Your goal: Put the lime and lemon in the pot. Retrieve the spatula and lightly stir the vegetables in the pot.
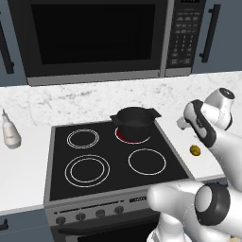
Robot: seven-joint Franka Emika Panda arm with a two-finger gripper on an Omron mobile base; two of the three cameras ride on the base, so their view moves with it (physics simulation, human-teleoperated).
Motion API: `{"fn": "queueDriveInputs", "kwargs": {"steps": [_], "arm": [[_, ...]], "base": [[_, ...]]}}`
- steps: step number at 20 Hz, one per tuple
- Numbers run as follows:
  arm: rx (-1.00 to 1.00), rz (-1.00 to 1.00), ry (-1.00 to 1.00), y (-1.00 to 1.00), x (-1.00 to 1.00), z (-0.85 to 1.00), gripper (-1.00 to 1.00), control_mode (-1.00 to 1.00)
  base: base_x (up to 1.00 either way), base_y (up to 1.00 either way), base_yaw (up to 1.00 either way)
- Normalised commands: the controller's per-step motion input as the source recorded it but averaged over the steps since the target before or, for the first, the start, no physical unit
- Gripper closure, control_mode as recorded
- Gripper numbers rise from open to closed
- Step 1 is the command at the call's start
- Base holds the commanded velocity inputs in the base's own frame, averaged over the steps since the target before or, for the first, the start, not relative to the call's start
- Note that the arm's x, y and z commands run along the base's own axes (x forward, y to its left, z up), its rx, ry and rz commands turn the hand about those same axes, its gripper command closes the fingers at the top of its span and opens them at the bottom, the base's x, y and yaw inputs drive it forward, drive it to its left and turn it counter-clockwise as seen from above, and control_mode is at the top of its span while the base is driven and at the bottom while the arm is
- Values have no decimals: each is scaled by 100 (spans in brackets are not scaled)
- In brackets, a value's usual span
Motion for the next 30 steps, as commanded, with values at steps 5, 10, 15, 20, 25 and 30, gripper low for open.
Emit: {"fn": "queueDriveInputs", "kwargs": {"steps": [5,10,15,20,25,30], "arm": [[0,0,10,-47,0,-24,-100,-100],[0,-3,18,-20,-36,-37,-100,-100],[0,-9,26,0,-17,-21,-100,-100],[-1,-8,12,-1,0,-30,-100,-100],[0,-5,0,-5,0,-34,-100,-100],[0,-5,0,0,1,-37,-100,-100]], "base": [[0,0,0],[0,0,0],[0,0,0],[0,0,0],[0,0,0],[0,0,0]]}}
